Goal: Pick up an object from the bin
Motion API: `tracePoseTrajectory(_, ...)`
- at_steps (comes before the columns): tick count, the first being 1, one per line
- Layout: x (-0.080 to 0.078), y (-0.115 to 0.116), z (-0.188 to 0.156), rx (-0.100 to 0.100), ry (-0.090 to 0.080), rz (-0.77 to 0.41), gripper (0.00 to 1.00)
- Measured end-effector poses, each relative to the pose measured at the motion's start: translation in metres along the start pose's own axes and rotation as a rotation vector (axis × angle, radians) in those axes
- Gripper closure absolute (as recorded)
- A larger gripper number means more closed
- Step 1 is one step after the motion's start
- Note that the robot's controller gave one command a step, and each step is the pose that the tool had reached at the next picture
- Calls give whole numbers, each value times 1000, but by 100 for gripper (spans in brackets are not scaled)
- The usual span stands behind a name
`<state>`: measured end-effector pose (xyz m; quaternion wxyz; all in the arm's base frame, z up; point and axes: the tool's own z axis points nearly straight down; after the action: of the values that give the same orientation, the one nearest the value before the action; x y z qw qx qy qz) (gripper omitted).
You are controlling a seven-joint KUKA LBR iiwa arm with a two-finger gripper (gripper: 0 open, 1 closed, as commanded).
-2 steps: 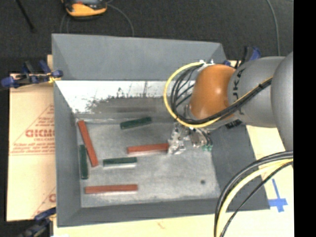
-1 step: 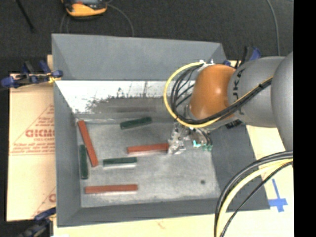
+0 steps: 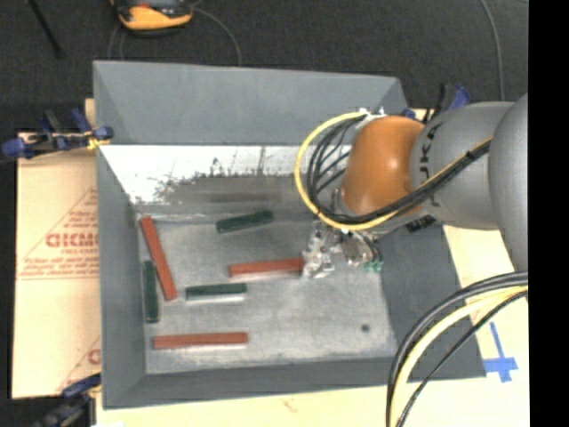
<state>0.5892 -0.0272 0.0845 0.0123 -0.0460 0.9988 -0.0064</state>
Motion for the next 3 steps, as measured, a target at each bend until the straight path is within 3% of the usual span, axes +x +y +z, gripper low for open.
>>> tracePoseTrajectory(1,0,0,0,0,0,0,0)
tracePoseTrajectory(2,0,0,0,0,0,-2,100)
tracePoseTrajectory(3,0,0,0,0,0,-2,0)
